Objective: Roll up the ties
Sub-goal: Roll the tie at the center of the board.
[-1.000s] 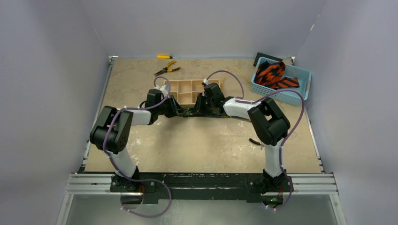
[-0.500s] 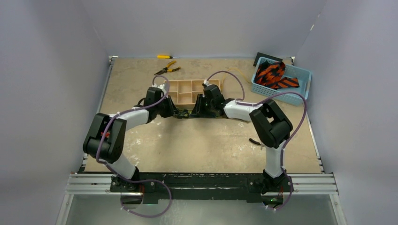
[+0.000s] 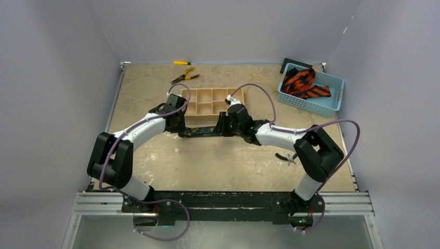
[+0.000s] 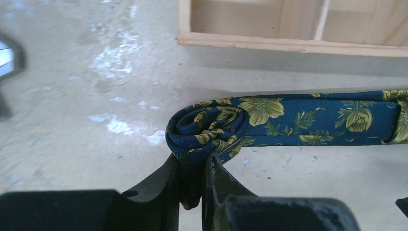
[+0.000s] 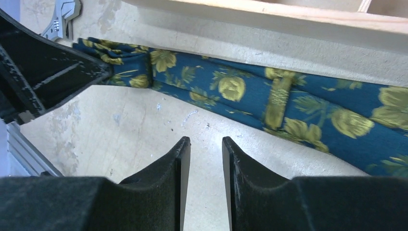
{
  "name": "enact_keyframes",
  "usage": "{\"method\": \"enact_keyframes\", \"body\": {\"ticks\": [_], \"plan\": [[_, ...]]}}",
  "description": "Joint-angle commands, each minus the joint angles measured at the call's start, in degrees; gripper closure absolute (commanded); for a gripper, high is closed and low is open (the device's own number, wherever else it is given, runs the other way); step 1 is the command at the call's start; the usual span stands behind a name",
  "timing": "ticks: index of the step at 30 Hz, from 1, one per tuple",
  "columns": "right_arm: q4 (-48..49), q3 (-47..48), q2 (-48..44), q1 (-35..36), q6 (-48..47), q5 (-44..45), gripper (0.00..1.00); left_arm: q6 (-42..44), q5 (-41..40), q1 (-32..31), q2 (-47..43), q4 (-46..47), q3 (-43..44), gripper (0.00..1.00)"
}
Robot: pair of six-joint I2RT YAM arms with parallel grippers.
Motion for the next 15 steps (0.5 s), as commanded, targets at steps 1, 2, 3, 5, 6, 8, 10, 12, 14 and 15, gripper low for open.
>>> {"method": "enact_keyframes", "body": {"ticks": [1,2,3,5,6,8,10,12,14,15], "plan": [[5.15,-0.29,0.11,1.49,-1.07,2.04,0.67,-1.32,-10.18,-3.30,2.10,-10.76,6.51,1.00],[5.75,0.43,1.12,1.96,-1.03,1.02,0.68,-1.65,-11.12,-4.17,2.63,-11.38,7.42,1.00],[6.46,1.31,2.05,2.52,-0.84,0.29,0.69,-1.98,-11.77,-4.89,3.01,-11.58,8.06,1.00],[7.35,3.56,4.36,3.58,-0.24,-1.13,0.70,-2.81,-12.14,-5.64,3.60,-11.78,8.87,1.00],[7.53,4.76,5.58,3.92,0.23,-1.85,0.71,-3.22,-12.12,-5.82,3.97,-11.87,9.13,1.00],[7.85,7.50,7.94,4.39,1.23,-3.37,0.72,-3.72,-11.99,-6.24,4.76,-12.02,9.53,1.00],[8.41,9.35,10.21,4.46,2.81,-4.30,0.73,-4.16,-11.94,-6.55,5.34,-11.96,9.80,1.00],[8.68,11.14,12.60,4.46,4.04,-5.65,0.73,-4.46,-11.98,-6.77,5.71,-11.83,10.00,1.00],[9.33,12.13,14.72,4.46,5.76,-6.07,0.74,-4.57,-12.02,-6.90,6.15,-11.62,10.18,1.00],[9.62,12.54,15.59,4.46,6.39,-6.28,0.74,-4.58,-11.84,-6.93,6.39,-11.46,10.26,1.00]]}}
